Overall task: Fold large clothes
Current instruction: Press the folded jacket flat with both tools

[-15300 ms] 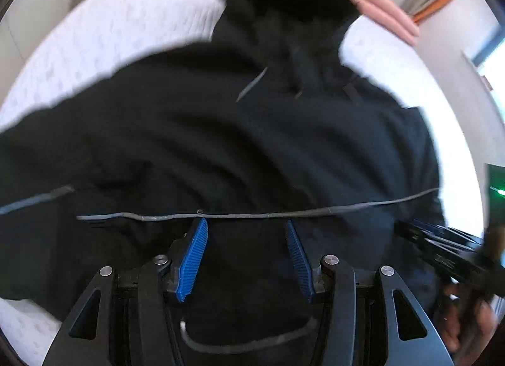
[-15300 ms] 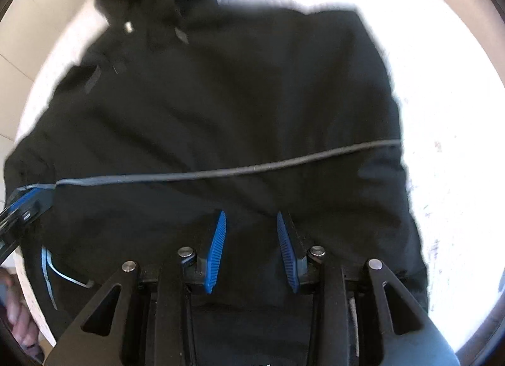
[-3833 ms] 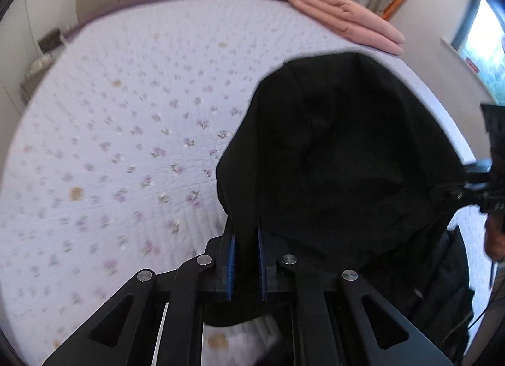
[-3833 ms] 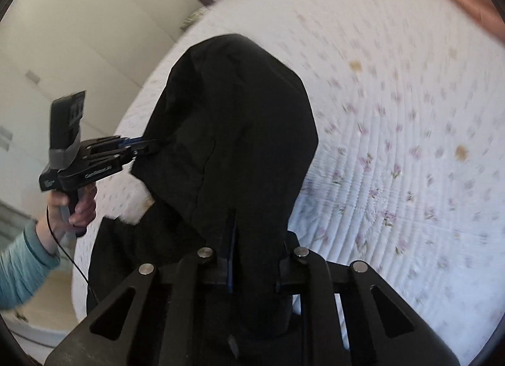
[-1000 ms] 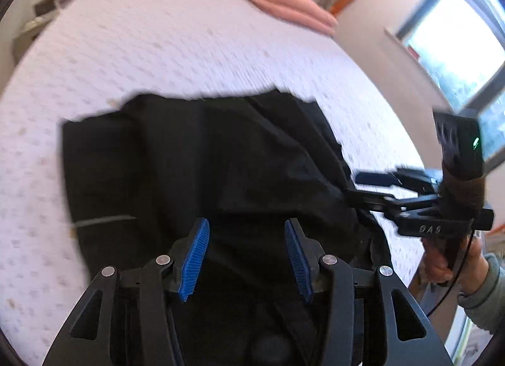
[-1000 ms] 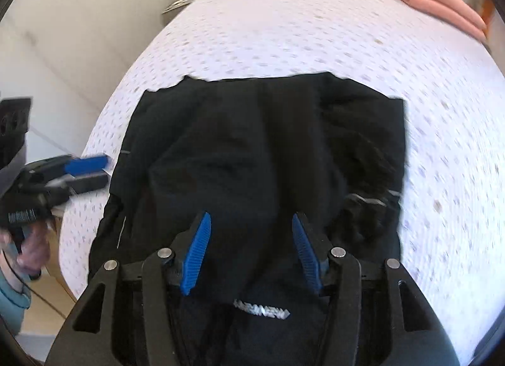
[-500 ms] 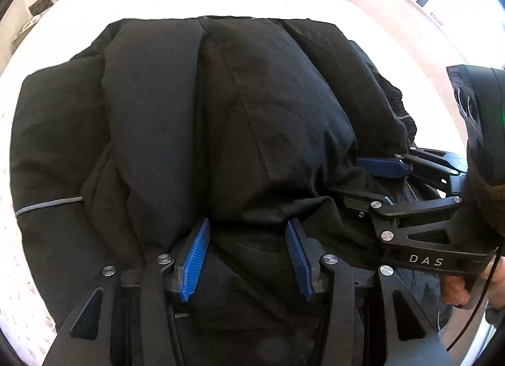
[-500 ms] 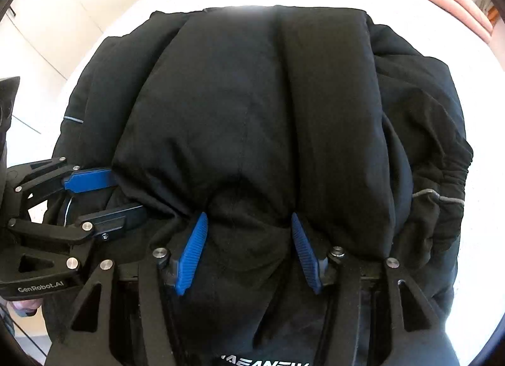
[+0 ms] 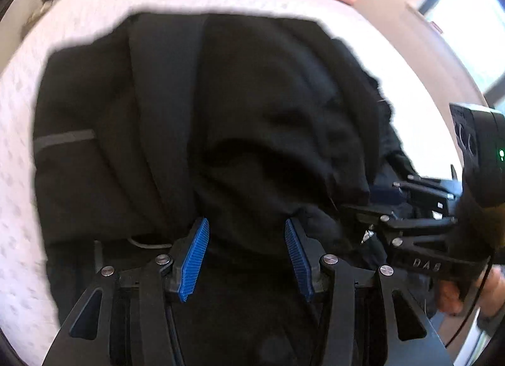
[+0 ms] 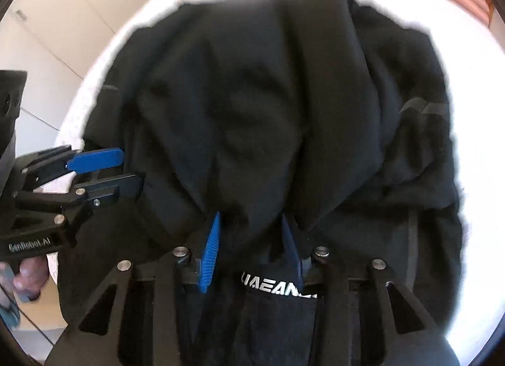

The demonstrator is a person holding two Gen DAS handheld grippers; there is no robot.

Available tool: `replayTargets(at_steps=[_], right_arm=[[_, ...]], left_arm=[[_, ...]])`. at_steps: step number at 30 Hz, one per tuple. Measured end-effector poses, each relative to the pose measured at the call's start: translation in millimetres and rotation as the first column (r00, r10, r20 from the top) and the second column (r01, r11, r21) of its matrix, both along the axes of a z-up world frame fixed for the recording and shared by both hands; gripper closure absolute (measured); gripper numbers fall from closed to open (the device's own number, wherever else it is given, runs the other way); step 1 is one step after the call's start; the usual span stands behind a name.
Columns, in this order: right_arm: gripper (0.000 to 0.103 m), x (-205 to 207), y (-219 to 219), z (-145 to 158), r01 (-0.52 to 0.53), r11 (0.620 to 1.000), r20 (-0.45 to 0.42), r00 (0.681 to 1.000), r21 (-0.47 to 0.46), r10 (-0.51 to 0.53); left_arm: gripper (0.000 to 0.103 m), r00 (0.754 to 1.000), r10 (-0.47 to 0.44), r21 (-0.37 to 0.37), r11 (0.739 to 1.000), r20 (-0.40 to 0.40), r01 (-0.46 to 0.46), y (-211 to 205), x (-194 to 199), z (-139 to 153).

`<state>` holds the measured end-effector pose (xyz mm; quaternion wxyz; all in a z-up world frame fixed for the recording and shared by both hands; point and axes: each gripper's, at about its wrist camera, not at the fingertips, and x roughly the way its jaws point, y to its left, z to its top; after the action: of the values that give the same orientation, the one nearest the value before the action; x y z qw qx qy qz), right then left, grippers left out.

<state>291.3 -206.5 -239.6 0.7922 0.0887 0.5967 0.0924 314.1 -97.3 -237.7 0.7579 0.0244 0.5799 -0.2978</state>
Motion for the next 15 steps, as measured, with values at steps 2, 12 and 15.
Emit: replayTargets(at_steps=[2, 12, 15], right_arm=[[0.063, 5, 2, -12, 0.016, 1.000, -0.003, 1.000, 0.002, -0.016], [0.063, -14, -9, -7, 0.082, 0.995, 0.000, 0.997, 0.064, -0.082], [0.056, -38, -26, 14, 0.127, 0.988, 0.045, 0.990, 0.084, -0.131]], left_arm=[[0.050, 1.000, 0.007, 0.004, 1.000, 0.000, -0.007, -1, 3, -8], [0.050, 0.997, -0.044, 0.015, 0.999, 0.069, 0.043, 5, -13, 20], [0.050, 0.996, -0.045, 0.004, 0.999, 0.079, 0.044, 25, -26, 36]])
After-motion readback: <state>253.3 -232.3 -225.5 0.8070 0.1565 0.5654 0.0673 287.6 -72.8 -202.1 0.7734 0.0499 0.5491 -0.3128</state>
